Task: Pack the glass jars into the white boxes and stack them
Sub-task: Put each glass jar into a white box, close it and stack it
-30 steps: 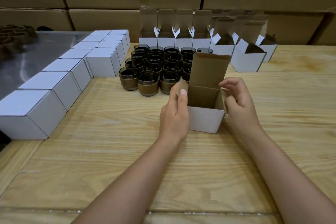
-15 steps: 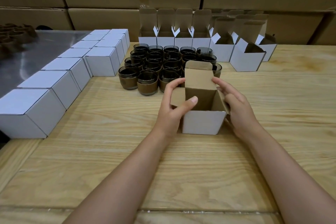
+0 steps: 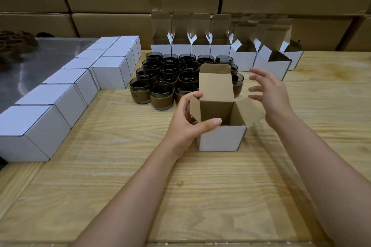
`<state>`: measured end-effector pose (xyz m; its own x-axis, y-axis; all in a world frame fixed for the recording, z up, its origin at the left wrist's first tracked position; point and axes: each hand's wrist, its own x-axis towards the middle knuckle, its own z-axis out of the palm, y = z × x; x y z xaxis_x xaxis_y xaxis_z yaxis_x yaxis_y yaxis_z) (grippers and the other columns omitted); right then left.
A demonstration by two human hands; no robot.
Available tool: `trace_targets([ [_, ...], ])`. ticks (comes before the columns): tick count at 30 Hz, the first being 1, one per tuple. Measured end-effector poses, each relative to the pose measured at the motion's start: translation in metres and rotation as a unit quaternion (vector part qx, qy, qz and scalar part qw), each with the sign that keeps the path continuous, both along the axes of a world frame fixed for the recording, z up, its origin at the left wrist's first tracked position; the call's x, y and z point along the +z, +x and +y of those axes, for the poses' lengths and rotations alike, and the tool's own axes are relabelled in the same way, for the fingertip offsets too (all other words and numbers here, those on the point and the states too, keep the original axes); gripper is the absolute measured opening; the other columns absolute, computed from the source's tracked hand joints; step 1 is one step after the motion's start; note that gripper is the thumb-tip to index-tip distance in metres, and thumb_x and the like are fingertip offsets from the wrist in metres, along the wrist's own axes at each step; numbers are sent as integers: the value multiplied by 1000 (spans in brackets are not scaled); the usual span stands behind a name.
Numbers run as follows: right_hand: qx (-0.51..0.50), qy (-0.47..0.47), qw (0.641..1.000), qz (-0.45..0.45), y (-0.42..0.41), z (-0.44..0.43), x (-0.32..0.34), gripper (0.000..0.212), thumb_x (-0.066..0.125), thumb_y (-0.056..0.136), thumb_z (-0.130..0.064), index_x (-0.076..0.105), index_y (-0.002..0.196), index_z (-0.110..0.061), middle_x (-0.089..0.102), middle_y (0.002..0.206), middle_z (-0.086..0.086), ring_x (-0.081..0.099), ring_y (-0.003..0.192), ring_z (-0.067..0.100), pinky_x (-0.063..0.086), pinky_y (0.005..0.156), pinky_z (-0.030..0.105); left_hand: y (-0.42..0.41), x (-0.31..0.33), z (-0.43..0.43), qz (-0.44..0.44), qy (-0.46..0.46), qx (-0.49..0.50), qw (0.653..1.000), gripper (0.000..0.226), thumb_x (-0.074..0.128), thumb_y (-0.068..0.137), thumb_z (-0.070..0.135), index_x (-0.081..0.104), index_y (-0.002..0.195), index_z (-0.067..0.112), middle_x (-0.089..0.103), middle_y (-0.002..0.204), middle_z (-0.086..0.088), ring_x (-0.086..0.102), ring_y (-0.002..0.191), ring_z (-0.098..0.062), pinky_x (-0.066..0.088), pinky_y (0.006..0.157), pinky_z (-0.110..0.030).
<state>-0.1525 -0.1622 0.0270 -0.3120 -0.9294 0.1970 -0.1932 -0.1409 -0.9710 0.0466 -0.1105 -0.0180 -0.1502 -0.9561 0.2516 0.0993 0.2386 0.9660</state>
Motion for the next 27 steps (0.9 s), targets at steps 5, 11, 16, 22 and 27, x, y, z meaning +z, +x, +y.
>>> trace_targets([
  [5,32,101,947,303,7,-46,-14,42,54,95,-28,48,136,-30,32,138,13,30,130,31,28,107,37,0,0,-1,-1,-11,56,998,74,81,51,39,52,119,31,66,104,24,63,103,-5,53,93,-41],
  [11,-3,81,945,316,14,-53,-26,28,61,89,-43,56,101,-18,46,125,12,47,115,28,37,81,29,1,-1,-3,6,-5,80,997,72,80,51,42,52,117,37,63,114,16,61,107,-4,52,96,-38],
  [16,-49,15,959,278,6,-30,-33,25,69,82,-26,53,77,-7,55,88,7,48,80,22,35,62,32,2,-1,-4,6,0,78,997,74,80,52,43,53,120,37,63,117,13,60,111,-6,50,100,-40],
  [22,-52,33,972,226,-1,-10,-34,20,68,75,-11,58,92,-12,58,96,2,51,85,21,42,69,33,2,-2,-5,5,4,77,997,70,81,52,42,54,117,38,65,111,18,61,111,-6,48,102,-41],
  [27,-29,36,987,153,-7,-5,-26,58,76,77,-21,50,129,-23,52,123,-6,49,106,14,45,89,32,2,-2,-5,0,8,76,997,70,80,55,41,53,119,38,64,119,11,59,115,-9,44,105,-44],
])
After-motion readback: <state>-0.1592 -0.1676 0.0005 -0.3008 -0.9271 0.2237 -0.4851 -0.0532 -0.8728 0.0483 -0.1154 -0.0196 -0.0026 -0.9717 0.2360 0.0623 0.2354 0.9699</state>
